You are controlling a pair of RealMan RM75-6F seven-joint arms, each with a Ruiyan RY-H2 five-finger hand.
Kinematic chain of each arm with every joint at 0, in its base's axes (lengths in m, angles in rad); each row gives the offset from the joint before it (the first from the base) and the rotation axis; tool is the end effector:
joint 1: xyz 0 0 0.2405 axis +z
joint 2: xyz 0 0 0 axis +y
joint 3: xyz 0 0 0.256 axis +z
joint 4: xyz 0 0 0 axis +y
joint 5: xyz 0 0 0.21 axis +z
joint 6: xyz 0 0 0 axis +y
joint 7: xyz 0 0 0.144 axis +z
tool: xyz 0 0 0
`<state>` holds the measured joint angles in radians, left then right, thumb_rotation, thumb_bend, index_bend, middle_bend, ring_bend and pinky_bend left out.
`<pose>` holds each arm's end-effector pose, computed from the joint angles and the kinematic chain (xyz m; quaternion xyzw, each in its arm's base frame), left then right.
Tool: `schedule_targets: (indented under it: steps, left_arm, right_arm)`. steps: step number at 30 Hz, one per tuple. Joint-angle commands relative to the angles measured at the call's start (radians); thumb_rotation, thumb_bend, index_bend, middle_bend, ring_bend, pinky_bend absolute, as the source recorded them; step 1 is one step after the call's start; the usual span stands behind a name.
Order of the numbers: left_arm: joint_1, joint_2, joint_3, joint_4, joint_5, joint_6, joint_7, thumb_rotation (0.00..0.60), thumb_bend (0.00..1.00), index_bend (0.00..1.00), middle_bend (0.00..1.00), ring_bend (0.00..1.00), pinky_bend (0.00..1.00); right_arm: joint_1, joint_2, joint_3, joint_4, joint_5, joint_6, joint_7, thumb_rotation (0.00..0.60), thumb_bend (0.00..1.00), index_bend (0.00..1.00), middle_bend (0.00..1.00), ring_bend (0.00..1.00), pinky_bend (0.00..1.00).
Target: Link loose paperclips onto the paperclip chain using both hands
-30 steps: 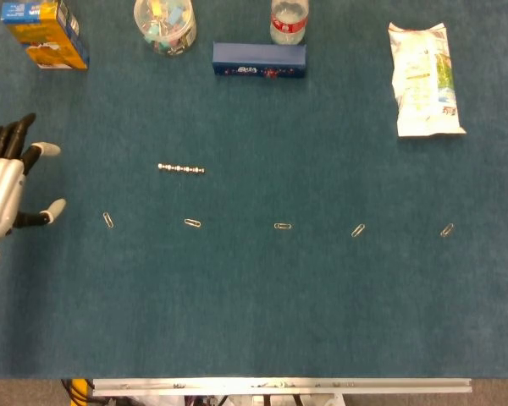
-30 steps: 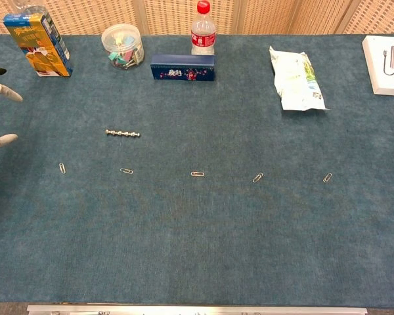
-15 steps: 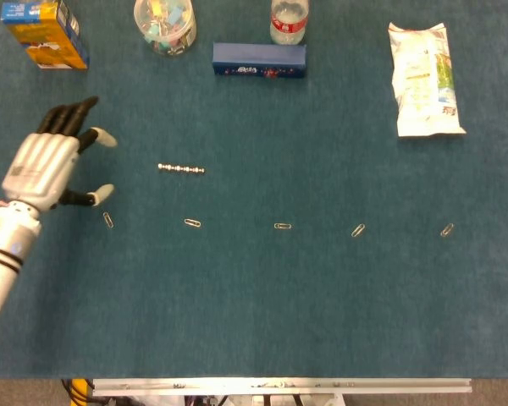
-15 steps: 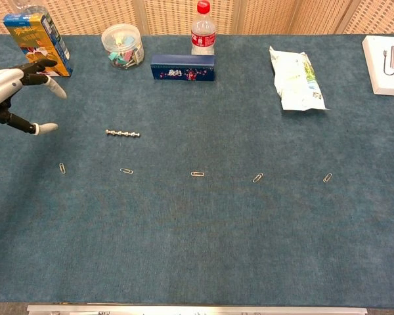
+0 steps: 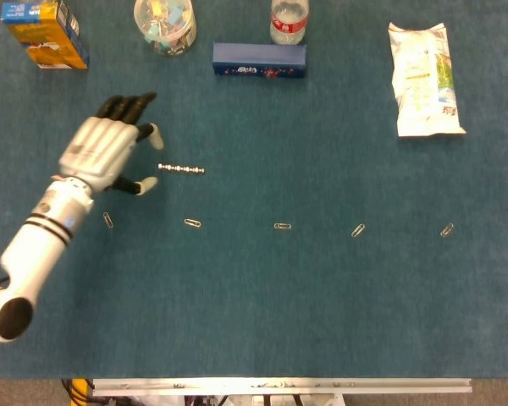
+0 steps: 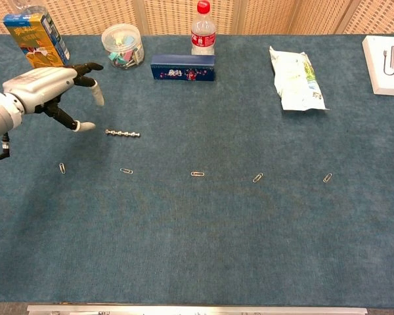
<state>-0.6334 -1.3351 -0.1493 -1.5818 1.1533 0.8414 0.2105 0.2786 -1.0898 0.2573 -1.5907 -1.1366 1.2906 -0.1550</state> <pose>-0.2020 0.3253 0.0292 -0.7421 -0.4330 -0.3162 0.4022 -0.3064 -0.2803 0.1968 0.5400 -0.3739 0.3566 0.6644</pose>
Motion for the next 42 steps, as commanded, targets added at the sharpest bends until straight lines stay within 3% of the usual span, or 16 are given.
schedule_targets:
  steps: [1,14,30,42]
  left_arm:
    - [-0.03,-0.034,-0.004,0.016,-0.029,-0.021,0.027,0.6,0.23,0.4,0.0,0.0,0.0]
    - [-0.125,-0.132,0.0,0.077,-0.144,-0.057,0.14,0.6,0.33,0.4,0.0,0.0,0.0]
    - [-0.197,-0.194,0.036,0.172,-0.34,-0.078,0.244,0.6,0.33,0.4,0.0,0.0,0.0]
    - [-0.195,-0.169,0.051,0.124,-0.338,-0.061,0.216,0.6,0.33,0.44,0.0,0.0,0.0]
  right_arm:
    - [0.002,0.0,0.001,0.006,0.004,-0.004,0.004,0.6,0.01,0.33,0.29,0.21,0.46]
    - [0.004,-0.007,-0.004,0.024,0.009,-0.012,0.021,0.6,0.01,0.33,0.29,0.21,0.46]
    - [0.011,-0.018,-0.01,0.042,0.007,-0.026,0.035,0.6,0.01,0.33,0.29,0.21,0.46]
    - [0.016,-0.027,-0.016,0.052,0.005,-0.037,0.04,0.6,0.01,0.33,0.29,0.21,0.46]
